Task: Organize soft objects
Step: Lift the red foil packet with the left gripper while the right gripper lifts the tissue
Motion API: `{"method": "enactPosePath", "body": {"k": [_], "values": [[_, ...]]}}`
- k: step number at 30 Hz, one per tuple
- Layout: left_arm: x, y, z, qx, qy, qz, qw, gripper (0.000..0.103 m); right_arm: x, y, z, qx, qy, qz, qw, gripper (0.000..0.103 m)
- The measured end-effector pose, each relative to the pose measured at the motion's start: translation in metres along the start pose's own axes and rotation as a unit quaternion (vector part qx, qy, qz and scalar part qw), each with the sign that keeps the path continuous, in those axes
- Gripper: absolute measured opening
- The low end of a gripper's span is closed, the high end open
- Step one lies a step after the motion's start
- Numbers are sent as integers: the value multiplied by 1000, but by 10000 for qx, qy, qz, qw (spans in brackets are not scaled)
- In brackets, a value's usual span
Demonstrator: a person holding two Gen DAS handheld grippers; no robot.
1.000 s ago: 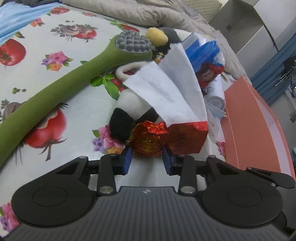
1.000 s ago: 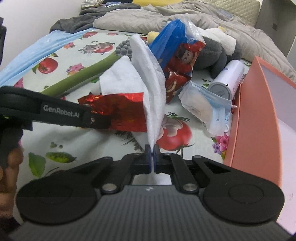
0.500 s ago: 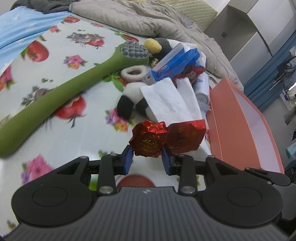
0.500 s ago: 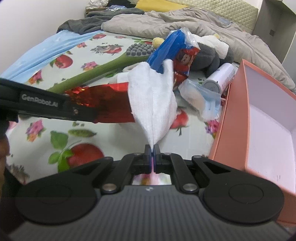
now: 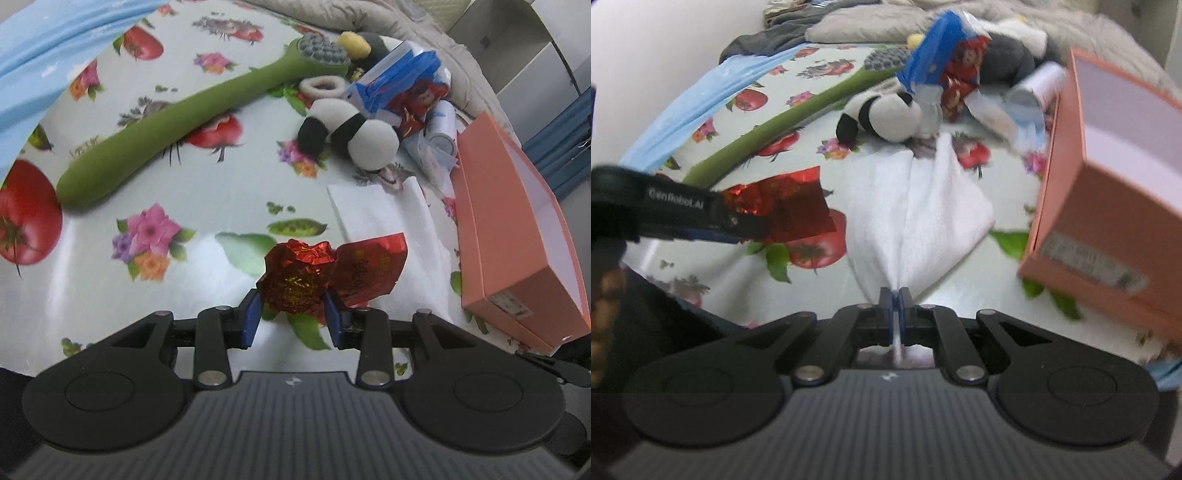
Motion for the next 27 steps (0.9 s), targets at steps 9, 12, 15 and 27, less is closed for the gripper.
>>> {"method": "enactPosePath", "body": {"k": [9, 12, 15, 27], "values": [[5, 12, 0, 127, -112, 194, 9997, 72, 7, -12, -6, -431, -119, -408, 9982, 53], [5, 11, -2, 89, -144, 278, 9995, 72, 1, -11, -9, -380, -65, -423, 9984, 52], [1, 12, -3, 107, -162, 311, 9993, 72, -7, -9, -19, -301, -156, -305, 9990, 52], [-13, 10, -8, 33, -189, 222, 9996, 71, -47, -16, -51, -185, -225, 169, 9994, 61]]}}
Point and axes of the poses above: each gripper's, at about its wrist camera, not at the fingertips, and x roughly against the way its jaws point, y to its left, z to its underside, the point moved 6 cm from there along -x, roughly the way its jaws point, and after that the axes turned 9 degrees about y, right-handed, at the moved point
